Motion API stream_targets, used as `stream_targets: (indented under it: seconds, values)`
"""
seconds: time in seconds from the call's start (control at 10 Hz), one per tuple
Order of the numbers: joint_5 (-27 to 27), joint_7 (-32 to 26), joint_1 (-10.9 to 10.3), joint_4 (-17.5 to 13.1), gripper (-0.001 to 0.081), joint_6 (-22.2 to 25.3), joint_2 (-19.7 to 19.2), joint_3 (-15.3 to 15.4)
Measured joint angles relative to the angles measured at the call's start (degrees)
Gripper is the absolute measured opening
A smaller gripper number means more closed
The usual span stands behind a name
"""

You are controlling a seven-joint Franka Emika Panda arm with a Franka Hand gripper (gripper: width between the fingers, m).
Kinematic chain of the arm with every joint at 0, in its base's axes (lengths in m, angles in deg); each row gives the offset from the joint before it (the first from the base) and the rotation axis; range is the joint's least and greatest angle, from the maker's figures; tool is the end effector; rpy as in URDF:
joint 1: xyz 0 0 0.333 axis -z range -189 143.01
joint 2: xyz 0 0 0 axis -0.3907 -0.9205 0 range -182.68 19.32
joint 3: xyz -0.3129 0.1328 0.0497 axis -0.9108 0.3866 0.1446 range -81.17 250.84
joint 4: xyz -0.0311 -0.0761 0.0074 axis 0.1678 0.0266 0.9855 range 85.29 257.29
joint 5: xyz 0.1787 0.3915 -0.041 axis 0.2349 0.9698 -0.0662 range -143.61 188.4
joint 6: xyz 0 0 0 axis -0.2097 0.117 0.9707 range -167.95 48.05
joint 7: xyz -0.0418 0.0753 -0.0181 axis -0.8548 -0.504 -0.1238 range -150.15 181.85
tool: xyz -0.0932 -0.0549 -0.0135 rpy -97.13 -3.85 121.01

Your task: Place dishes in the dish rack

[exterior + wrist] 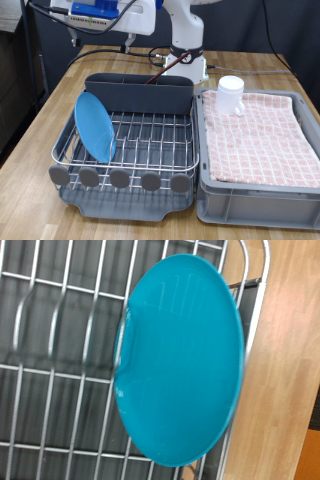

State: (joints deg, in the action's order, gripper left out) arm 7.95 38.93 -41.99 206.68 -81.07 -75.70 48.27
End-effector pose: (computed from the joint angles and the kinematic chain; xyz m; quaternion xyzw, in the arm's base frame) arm 0.5327 -0.1824 0.4411 0.9551 -0.2790 0.0709 0.0696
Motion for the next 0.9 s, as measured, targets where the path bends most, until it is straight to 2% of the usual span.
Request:
stream_targets:
  seconds: [0.4,0.6,0.9]
  values:
    - [4.9,1.3,-2.6,-0.4,0.0802,7.0,1.3,3.8]
    - [6.3,6.0,-3.6,0.6,0.0802,7.8,2.6,6.6]
    - [8.7,13.7,-4.9,3.8,0.0802,7.8,4.9,10.6]
